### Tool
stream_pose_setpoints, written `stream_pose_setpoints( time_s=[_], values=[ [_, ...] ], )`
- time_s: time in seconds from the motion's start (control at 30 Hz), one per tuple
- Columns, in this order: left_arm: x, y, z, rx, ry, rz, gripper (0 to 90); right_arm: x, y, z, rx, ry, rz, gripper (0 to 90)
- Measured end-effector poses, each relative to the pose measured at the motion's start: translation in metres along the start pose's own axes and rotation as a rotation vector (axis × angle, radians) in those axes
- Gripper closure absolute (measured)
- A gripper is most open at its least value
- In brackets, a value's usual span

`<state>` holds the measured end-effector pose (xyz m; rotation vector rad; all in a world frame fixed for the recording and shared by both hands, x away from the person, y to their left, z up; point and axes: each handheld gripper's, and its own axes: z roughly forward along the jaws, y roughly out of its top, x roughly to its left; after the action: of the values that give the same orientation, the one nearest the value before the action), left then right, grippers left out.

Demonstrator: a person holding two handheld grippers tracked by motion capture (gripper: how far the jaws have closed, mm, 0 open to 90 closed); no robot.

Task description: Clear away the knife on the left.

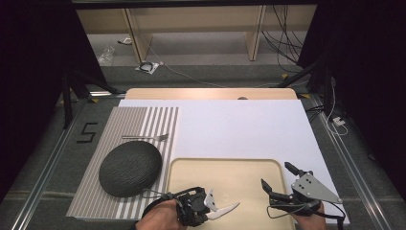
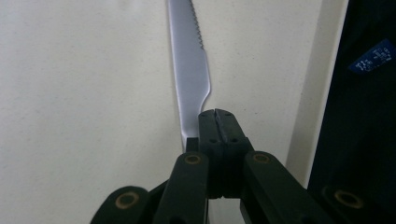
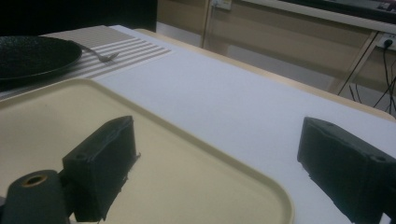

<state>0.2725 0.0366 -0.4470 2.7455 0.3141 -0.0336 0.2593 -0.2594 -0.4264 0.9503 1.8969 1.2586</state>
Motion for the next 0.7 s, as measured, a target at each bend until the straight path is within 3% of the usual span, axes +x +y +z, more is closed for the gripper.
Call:
stream_pose_setpoints(
  time_s=[0.7],
  values=[
    [0.000, 0.000, 0.015, 0.015, 0.001, 0.007, 89.5, -0.001, 0.000, -0.001, 0.016, 0.001, -0.005, 12.6]
  ],
)
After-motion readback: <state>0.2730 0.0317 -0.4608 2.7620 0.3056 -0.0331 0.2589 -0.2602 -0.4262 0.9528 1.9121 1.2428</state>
